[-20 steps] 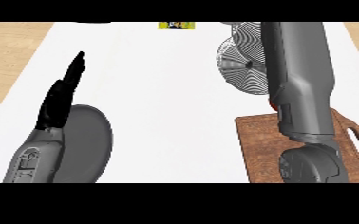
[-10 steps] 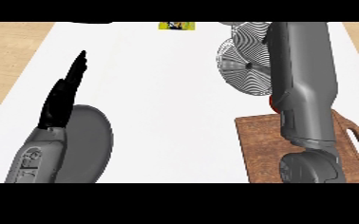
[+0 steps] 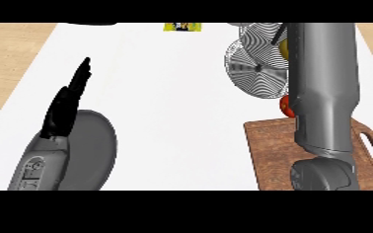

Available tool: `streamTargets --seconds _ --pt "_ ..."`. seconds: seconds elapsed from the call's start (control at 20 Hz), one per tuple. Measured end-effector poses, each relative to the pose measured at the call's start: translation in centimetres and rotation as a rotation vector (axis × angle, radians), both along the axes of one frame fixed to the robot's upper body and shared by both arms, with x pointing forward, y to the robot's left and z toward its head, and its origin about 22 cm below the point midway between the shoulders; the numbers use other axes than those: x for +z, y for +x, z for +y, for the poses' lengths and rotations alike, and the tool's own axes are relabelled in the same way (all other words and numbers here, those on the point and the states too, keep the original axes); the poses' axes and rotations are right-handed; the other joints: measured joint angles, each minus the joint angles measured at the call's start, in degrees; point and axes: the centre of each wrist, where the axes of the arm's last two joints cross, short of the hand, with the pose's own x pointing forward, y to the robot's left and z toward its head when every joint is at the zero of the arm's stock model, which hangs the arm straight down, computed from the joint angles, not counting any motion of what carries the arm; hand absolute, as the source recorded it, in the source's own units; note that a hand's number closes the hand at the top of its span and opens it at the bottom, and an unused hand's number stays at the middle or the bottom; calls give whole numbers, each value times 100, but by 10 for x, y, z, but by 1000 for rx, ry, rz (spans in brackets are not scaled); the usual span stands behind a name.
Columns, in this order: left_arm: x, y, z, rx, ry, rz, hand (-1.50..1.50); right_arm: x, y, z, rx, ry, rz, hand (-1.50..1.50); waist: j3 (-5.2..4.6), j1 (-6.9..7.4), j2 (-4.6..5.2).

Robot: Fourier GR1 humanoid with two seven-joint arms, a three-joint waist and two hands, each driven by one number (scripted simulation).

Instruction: Pick the lemon from the cutting board and place it in the tiered basket

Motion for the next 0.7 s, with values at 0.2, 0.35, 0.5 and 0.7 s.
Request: streamTargets --seconds 0.2,0.35,0.5,0.7 --pt "0 1 0 -3 -1 5 0 19 -9 -9 -41 19 -89 -150 1 -3 -36" --pt "-2 0 1 -6 -2 12 0 28 -16 -16 -62 43 -137 -150 0 9 -78" --pt "-3 2 0 -9 -2 16 0 34 -23 -19 -71 49 -176 -150 -2 26 -105" --pt "-1 5 -3 -12 2 14 0 41 -32 -16 -63 20 -227 -150 -5 80 -147"
